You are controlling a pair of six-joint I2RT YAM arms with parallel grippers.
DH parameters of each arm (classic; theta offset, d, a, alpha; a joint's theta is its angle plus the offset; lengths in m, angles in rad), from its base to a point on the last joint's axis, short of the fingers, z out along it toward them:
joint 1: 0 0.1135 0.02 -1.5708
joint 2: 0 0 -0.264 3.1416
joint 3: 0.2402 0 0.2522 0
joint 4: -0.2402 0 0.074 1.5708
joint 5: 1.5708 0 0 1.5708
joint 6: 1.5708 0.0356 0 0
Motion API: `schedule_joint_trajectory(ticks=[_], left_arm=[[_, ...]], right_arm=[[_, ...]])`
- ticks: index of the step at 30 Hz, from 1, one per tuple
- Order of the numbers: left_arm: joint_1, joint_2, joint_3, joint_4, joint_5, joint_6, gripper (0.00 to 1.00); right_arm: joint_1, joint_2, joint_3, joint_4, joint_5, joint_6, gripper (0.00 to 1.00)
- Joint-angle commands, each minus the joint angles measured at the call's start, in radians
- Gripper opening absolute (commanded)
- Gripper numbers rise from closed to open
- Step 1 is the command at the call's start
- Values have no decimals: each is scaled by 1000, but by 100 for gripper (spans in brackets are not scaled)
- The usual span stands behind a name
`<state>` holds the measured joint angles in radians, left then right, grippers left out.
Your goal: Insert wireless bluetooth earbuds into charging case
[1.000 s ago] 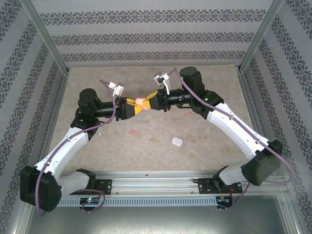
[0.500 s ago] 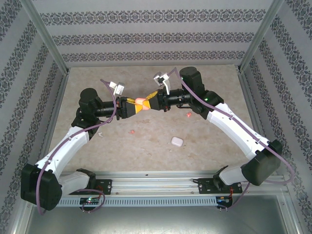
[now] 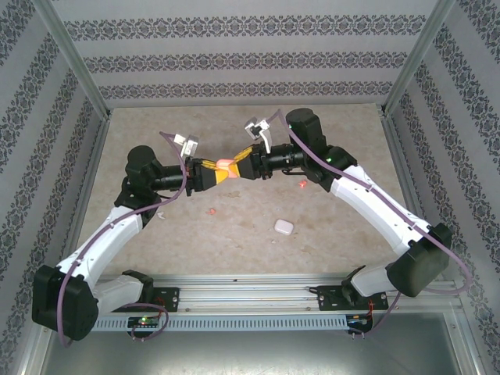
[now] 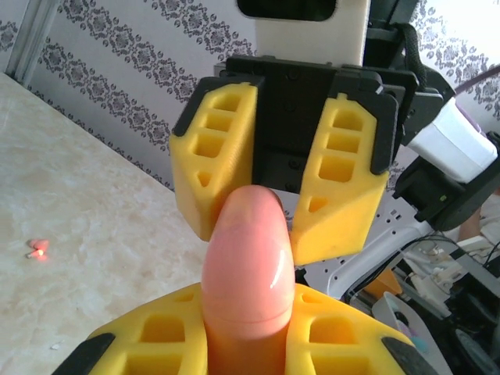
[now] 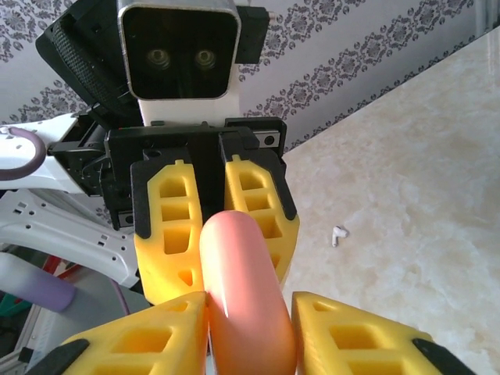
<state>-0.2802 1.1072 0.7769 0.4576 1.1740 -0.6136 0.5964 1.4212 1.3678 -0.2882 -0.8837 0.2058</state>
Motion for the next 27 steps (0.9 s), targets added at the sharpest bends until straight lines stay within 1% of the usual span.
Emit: schedule_joint_trajectory(ticks=[1,3,5,10,14,19,21,25,27], left_arm=[[-4,-62,-8,16,30,145,0],[-5,-77,6,-89,31,233,0],[-5,-98,1,-141,30,295,0],[-6,-135,-35,-142,10,344,0],[-4,-156,-53,-197,-37,400,0],[-4,-172,-66,-237,-83,437,0],[-5,-176,-66,-280,-112,465,0],[-4,-210,-63,-426,-221,558,0],[-4,-229,-71,-470,-281,588,0]], right_arm=[[0,28,-6,7,-11,6,36],[-1,36,-6,10,-5,18,39],[-7,45,-3,7,11,30,42],[-24,74,22,-58,63,44,45],[-24,76,21,-61,87,68,46],[-27,75,16,-57,96,100,48],[-27,73,17,-54,95,121,52],[-38,66,26,-54,112,197,59],[-39,59,25,-58,126,224,60]])
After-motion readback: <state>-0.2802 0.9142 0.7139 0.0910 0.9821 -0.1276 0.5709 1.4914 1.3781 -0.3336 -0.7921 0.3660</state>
